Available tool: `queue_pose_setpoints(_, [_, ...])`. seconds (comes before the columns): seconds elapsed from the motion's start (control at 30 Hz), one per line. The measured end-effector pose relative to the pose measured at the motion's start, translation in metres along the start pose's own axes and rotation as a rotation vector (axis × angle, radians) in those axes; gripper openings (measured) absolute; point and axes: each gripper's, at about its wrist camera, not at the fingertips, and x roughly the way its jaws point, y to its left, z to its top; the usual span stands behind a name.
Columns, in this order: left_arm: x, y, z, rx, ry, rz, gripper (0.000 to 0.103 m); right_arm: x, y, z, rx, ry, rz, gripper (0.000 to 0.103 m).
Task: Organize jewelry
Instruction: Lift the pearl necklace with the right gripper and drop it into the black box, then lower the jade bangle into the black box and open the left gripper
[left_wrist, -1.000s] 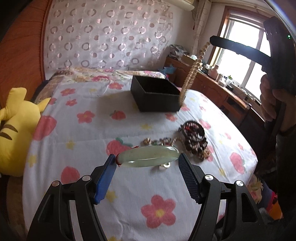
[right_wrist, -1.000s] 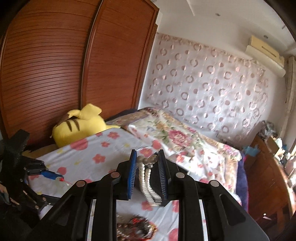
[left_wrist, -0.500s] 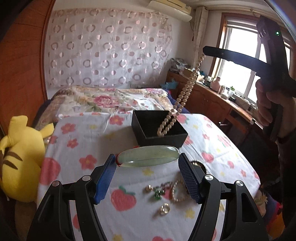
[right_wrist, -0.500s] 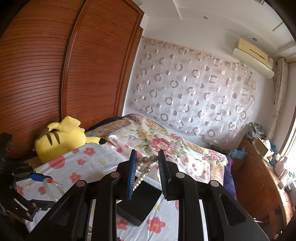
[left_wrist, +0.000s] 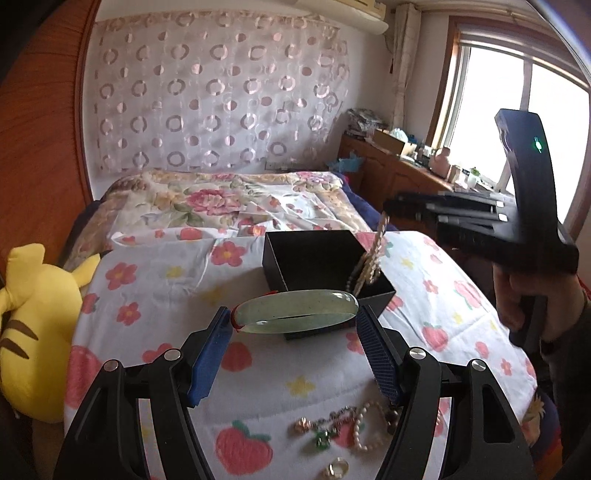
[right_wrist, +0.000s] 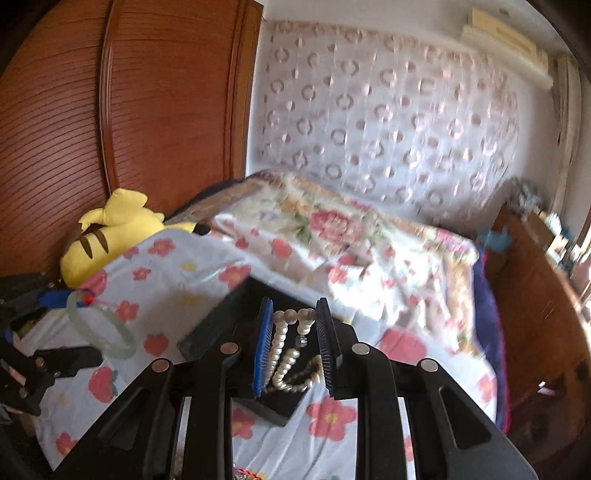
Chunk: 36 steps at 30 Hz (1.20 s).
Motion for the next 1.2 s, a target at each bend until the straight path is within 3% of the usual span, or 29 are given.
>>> queue_pose_setpoints(0.1, [0.014,-0.003,0.005,0.006,0.013,0.011,0.066,0.004,0.004,-0.007,0.011,0.001,0.009,0.029])
queue_pose_setpoints(0.17, [0.022,-0.004,0.009,0.007,0.016,0.014,0.066,0.001,0.003,-0.008,0.018,-0.013,0.014,0.039])
queue_pose_setpoints(0.33, [0.043,-0.012,0.022,0.020,0.028,0.028,0.066,-0.017,-0.002,-0.017,0.013,-0.032,0.021,0.047])
queue_pose_setpoints(0.77, [0.111,-0.041,0.029,0.089,0.146,0.071,0.067,-0.037,-0.026,-0.079,0.063,-0.016,0.009,0.048])
queue_pose_setpoints(0.93, [0.118,-0.046,0.027,0.109,0.161,0.091,0.067,-0.037,-0.032,-0.094,0.086,-0.011,0.009,0.048])
queue_pose_setpoints(1.03, [0.117,-0.047,0.029,0.113,0.160,0.084,0.075,-0.039,-0.030,-0.099,0.084,-0.007,0.011,0.048])
queue_pose_setpoints(1.2, [0.103,-0.045,0.034,0.103,0.119,0.083,0.075,-0.046,-0.022,-0.104,0.076,-0.017,0.034,0.048])
